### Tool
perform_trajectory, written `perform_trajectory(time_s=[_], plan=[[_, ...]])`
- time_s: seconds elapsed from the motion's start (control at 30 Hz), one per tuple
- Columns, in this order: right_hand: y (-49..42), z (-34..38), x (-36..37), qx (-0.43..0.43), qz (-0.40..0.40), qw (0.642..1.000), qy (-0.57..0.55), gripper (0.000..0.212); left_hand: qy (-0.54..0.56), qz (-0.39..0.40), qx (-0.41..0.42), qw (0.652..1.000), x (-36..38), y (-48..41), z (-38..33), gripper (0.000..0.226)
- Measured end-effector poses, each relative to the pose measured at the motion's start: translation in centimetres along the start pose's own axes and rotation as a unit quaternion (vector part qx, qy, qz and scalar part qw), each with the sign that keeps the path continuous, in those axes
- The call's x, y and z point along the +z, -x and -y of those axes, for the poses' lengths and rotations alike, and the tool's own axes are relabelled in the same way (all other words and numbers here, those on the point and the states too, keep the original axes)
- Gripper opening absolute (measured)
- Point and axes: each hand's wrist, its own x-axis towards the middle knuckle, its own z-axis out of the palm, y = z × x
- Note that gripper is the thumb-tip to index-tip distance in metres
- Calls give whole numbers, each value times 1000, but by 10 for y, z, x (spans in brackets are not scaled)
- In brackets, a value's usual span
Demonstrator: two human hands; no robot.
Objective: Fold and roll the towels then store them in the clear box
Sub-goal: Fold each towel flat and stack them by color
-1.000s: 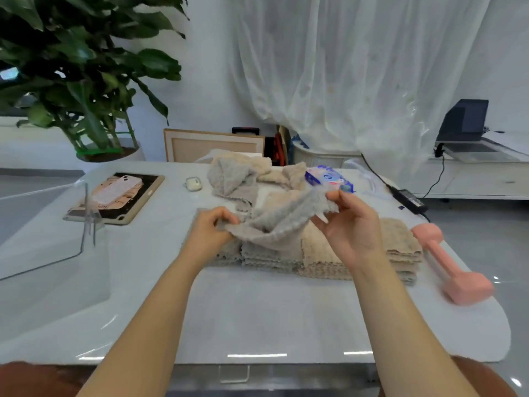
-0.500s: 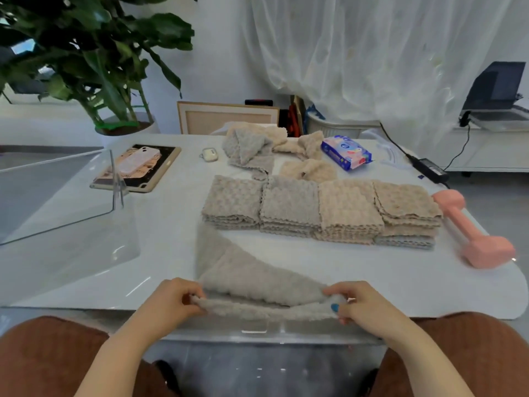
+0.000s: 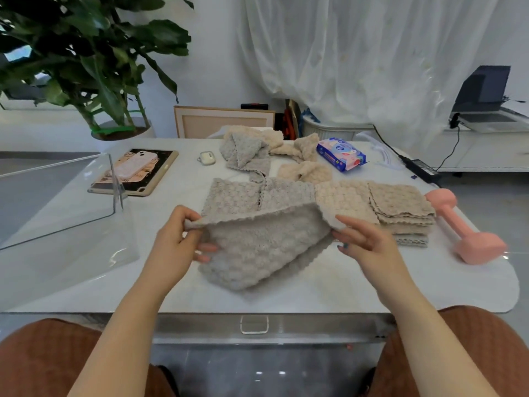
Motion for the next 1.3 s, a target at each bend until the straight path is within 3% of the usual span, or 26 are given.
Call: perform_trajectory(time_s=[0.07, 0.17, 0.23, 0.3, 0.43, 0.53, 0.63, 0.73, 0.9, 1.0, 1.1, 1.3], plan=[[-9, 0, 11, -49, -47, 997, 47, 47, 14, -2, 25, 1000, 7, -10, -8, 19], [-17, 30, 8, -174, -124, 977, 0, 40, -3, -54, 145, 988, 4, -12, -37, 16], [-13, 52, -4, -260, -123, 958, -11, 35, 17, -72, 202, 977, -7, -5, -51, 18], [-4, 61, -18, -290, -98, 951, 31, 29, 41, -51, 197, 978, -19, 6, -54, 17], [4, 28, -35, -209, -47, 955, 207, 23, -46, 95, 67, 992, -22, 7, -15, 23], [10, -13, -37, -139, 80, 921, 355, 17, -140, 210, -8, 968, -14, 2, 30, 23], [19, -43, -38, 39, 242, 920, 306, 17, -169, 302, -78, 935, -14, 4, 65, 18], [20, -68, -40, 166, 289, 903, 272, 25, -174, 351, -124, 912, -14, 8, 80, 10], [7, -79, -33, 205, 209, 934, 206, 11, -135, 261, -202, 934, 0, 2, 86, 22], [-10, -82, -20, 159, 136, 951, 227, 14, -136, 197, -146, 960, 5, -12, 92, 10], [-34, -89, -3, 108, 60, 964, 236, 24, -143, 114, -117, 976, 13, -35, 101, 25], [-70, -107, 25, 62, -25, 957, 281, 5, -207, 12, -64, 976, 35, -71, 111, 21]])
